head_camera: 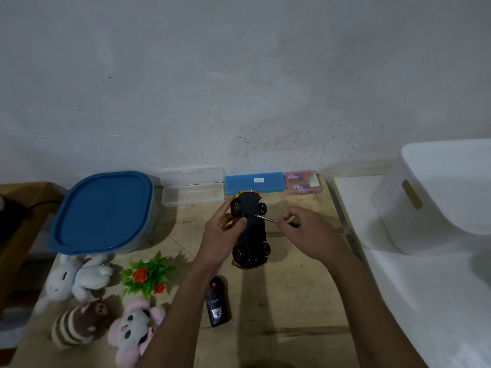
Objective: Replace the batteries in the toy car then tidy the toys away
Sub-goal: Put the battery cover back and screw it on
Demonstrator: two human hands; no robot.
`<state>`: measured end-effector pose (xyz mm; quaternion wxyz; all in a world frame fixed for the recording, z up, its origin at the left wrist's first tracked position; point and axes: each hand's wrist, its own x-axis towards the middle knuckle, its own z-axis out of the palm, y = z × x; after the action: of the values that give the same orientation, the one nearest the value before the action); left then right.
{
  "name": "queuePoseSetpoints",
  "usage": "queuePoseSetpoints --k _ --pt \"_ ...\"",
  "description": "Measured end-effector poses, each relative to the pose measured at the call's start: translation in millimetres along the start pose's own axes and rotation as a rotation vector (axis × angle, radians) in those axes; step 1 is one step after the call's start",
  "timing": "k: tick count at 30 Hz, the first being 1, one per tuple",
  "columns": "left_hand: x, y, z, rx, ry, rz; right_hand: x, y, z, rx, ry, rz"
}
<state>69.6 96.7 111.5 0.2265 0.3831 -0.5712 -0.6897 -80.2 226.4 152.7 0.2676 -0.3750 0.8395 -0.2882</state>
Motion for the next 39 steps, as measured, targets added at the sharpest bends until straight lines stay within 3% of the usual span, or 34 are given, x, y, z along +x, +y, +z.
queuePoseSetpoints --k 9,39 --pt "-3.6 2.3 -1.1 0.060 -0.024 0.050 -1.3 -13.6 -18.4 -0.111 -0.140 0.008" --pt "-9.4 8.2 -3.1 0.120 -0.026 0.028 5.4 -20.7 -25.8 -0.130 -0.059 0.019"
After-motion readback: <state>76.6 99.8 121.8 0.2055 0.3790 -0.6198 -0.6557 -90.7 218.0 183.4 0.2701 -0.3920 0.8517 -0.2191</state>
